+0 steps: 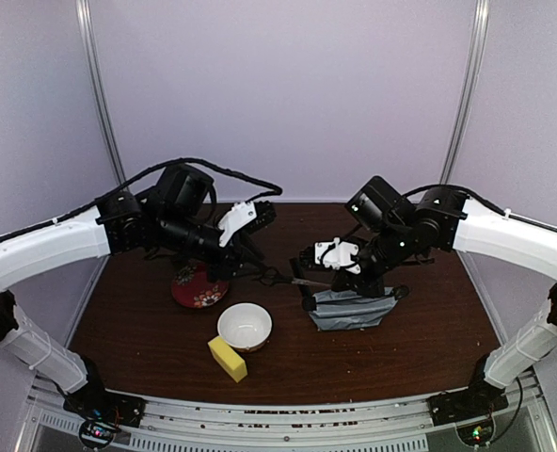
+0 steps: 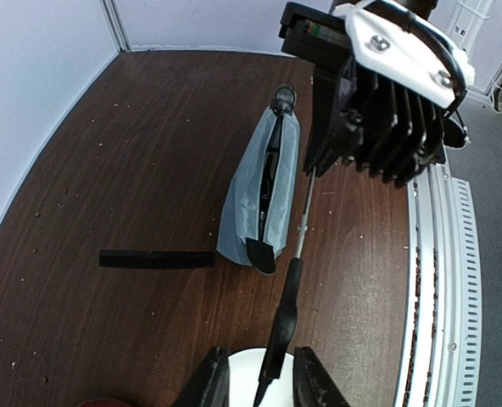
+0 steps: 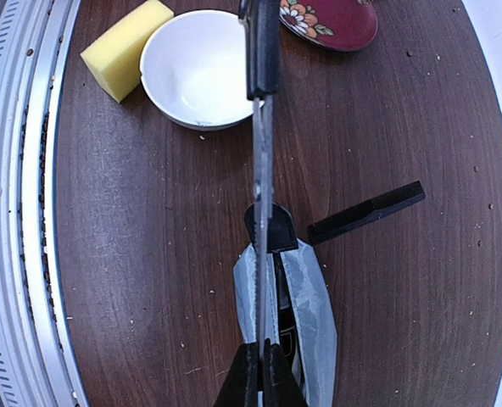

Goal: Sort the hair-cutting tools

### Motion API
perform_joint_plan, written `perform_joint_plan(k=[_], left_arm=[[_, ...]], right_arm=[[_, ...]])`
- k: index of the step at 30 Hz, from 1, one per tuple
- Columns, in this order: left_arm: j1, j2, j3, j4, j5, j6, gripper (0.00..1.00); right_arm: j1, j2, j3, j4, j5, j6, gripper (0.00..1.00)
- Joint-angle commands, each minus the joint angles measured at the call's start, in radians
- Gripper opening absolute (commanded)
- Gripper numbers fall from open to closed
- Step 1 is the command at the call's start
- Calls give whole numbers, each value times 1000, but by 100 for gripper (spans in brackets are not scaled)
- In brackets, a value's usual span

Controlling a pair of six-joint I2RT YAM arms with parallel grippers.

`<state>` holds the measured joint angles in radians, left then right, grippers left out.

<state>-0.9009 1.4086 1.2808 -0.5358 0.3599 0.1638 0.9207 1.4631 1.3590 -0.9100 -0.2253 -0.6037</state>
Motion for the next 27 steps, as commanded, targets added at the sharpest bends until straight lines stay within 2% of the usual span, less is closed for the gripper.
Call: perform_joint_plan(k=[1,6,15,17,21,24,27], left_arm=[[-9,39,47,-2,32,30,24],[-9,74,67,-7,58,34,21],[-12,113,99,-12,79,37,0],[-12,115,95,-9,67,43,0],[-12,144,105,-9,52,46,0],[-14,165,111,17,32,46,0],[-31,188,119,67,-4,46,0]], right_arm=[[8,-3,21,-4,18,2,0],[7,-4,20,-3,17,2,0],[4,-19,-18,33,64,18,0],[-11,-52,-59,77,105,38,14],[-120,-188,-187,175,65,86,43],[-262,-283,-301,272,9,176,54],[-423,-321,-376,333,-67,260,56]])
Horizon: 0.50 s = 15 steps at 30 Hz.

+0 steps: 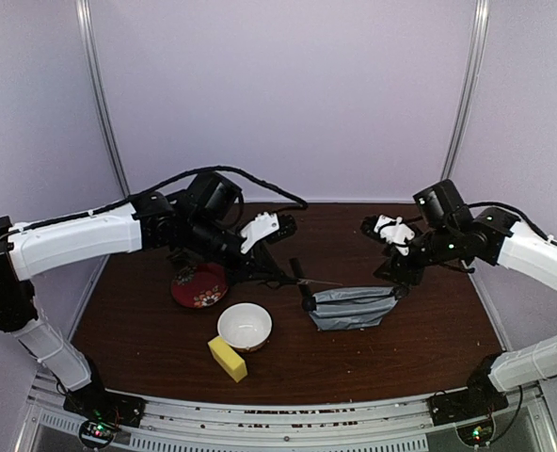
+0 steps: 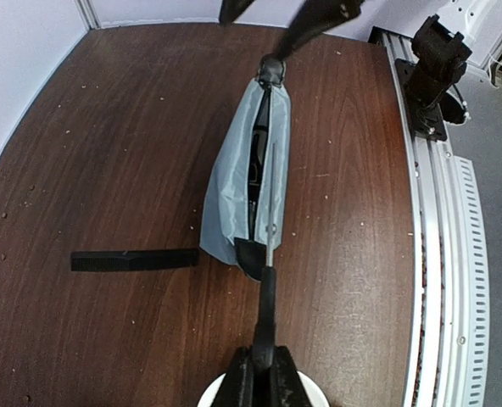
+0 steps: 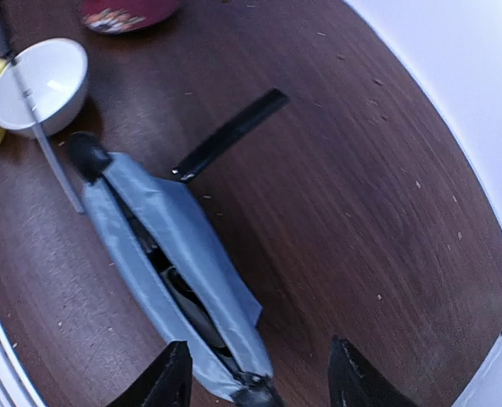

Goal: Sort the hair-cutting tools

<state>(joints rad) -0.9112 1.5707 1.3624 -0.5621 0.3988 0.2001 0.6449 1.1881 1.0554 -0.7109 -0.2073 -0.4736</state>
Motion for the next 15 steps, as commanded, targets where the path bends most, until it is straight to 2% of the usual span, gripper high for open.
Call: perform_joint_plan(k=[1,7,15], left_arm=[[-29,38,48,101,-55,15,0],[-84,126,145,82,-131,85,0],[-158,288,315,-5,-289,144,0]], right_arm=[[-192,-44,-84,133,-106,145,55],[-379,19,-117,93,-238,179,54],[-434,88,-102,4,-339,133,50]])
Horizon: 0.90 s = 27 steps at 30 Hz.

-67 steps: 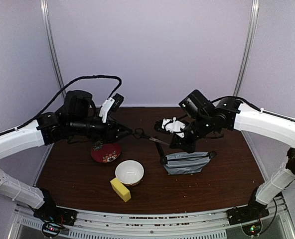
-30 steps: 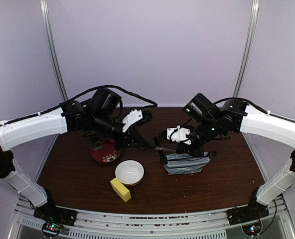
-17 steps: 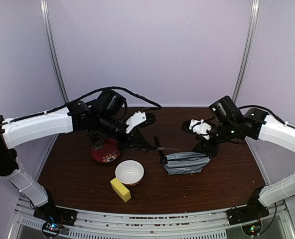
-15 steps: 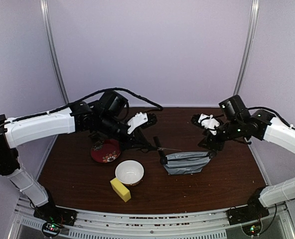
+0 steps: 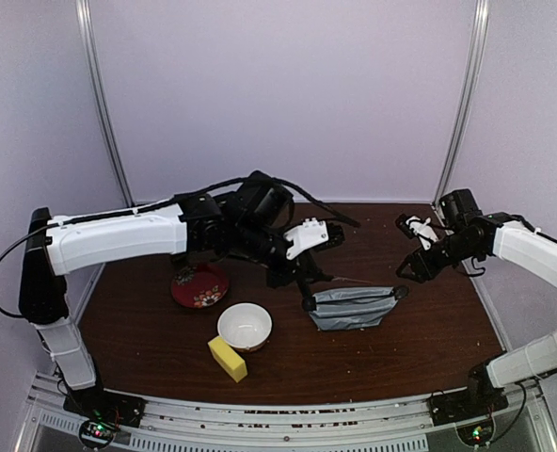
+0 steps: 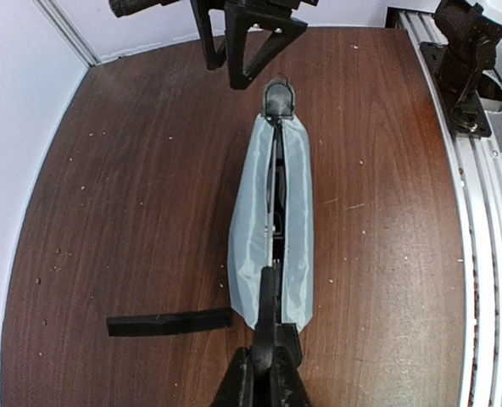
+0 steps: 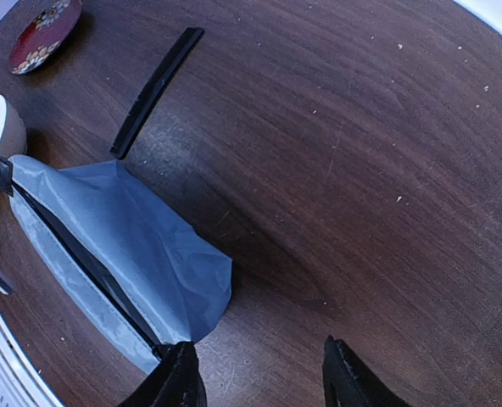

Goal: Sort the hair-cutting tools

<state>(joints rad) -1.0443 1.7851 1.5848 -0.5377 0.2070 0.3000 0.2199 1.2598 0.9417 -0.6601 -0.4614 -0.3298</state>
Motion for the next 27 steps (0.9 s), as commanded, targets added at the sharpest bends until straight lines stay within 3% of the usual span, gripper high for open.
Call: perform_joint_plan(k=[1,12,27], left_arm=[[-34,93,117,-44,-109,49,0],[-62,222,230,-102,-219,18,0],[-64,345,340,-103,-160,-7,0]], right_arm=[[-10,18,8,-46,-92,-11,50],[-10,63,21,-79,-106,-37,46],[-10,67,25,-79,-112,-47,46]])
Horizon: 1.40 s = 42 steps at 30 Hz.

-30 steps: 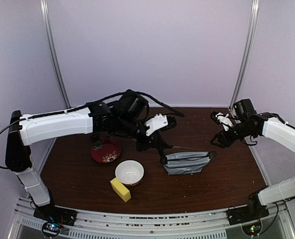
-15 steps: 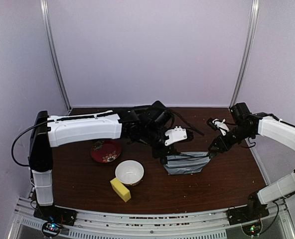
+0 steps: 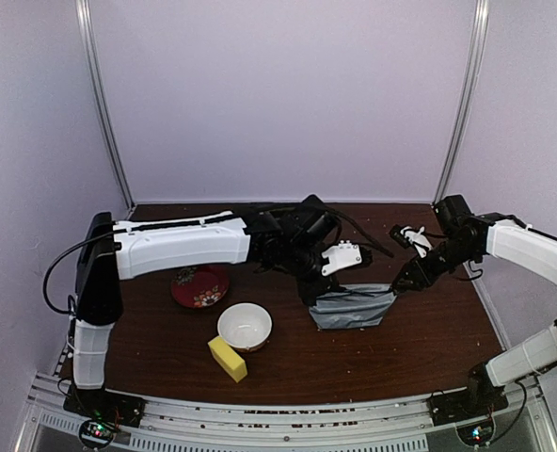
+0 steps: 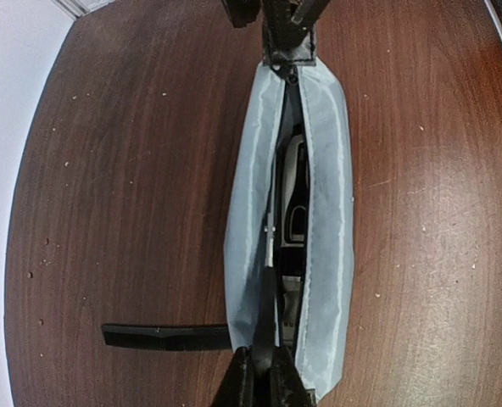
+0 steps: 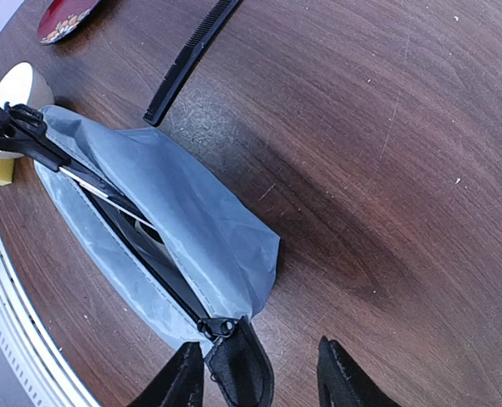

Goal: Sort the hair-cutting tools

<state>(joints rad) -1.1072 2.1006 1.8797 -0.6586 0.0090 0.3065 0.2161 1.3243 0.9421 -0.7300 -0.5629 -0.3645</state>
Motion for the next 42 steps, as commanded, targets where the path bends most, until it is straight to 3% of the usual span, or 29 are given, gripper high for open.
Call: perform_joint_plan(k=[1,25,27,31,34,42], left_arm=[[-3,35,49,18,42,-14,0],[-17,169,138,21,95,-26,0],[-17,171,130,21,76,-21,4],[-17,164,116,20,11,-20,23],[-17,135,96,21,-12,-18,32],[-14,13,77,46,-17,-107,39]], right_arm=[[-6,2,24,-9,-9,-13,46],[-6,12,30,-12,-2,-20,46],[-6,15,32,-14,-2,-22,46],[-5,15,31,-14,-2,-21,46],[-6,19,35,-16,-3,-23,46],[-6,17,37,-22,-4,-24,47]])
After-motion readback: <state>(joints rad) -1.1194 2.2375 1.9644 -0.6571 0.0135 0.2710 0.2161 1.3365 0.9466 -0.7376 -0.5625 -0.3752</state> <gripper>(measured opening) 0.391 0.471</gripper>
